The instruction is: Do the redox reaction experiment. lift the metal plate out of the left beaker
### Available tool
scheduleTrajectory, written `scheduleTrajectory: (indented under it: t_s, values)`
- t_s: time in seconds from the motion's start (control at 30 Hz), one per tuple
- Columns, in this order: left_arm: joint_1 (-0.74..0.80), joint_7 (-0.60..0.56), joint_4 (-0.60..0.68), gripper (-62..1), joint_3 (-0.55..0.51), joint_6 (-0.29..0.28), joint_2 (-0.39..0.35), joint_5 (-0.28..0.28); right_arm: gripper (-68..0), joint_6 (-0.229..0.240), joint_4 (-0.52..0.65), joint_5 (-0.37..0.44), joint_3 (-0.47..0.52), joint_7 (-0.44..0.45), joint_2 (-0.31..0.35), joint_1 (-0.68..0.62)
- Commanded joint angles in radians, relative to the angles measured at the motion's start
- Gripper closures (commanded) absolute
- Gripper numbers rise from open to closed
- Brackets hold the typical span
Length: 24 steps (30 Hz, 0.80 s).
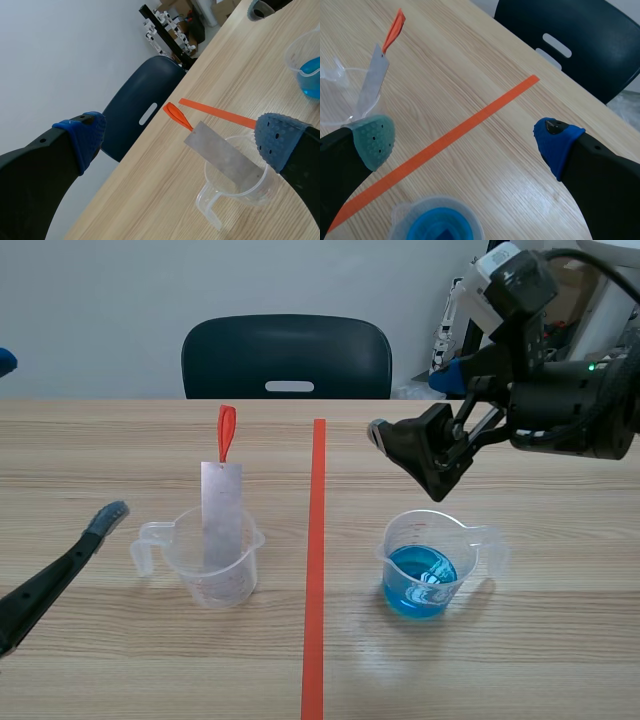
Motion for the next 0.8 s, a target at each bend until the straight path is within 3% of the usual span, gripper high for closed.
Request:
scheduleTrajectory:
  t_s: [0.0, 0.2, 0.43, 0.77]
  values:
    - [0.000, -0.010, 0.012, -62.3, -0.005, 0.005, 0.002, -0.013, -57.6, -0.004, -0.004, 0.007, -0.005, 0.000, -0.014, 0.036]
    - [0.000, -0.010, 0.012, -62.3, -0.005, 0.005, 0.002, -0.013, -57.6, -0.004, -0.074, -0.010, -0.064, 0.009, -0.095, 0.077]
    - [0.000, -0.011, 0.012, -62.3, -0.005, 0.005, 0.002, -0.013, -57.6, -0.003, -0.190, -0.019, -0.151, 0.101, -0.162, 0.133]
    - [0.000, -0.014, 0.012, -62.3, -0.005, 0.005, 0.002, -0.014, -57.6, -0.004, -0.350, -0.018, -0.291, 0.111, -0.274, 0.275]
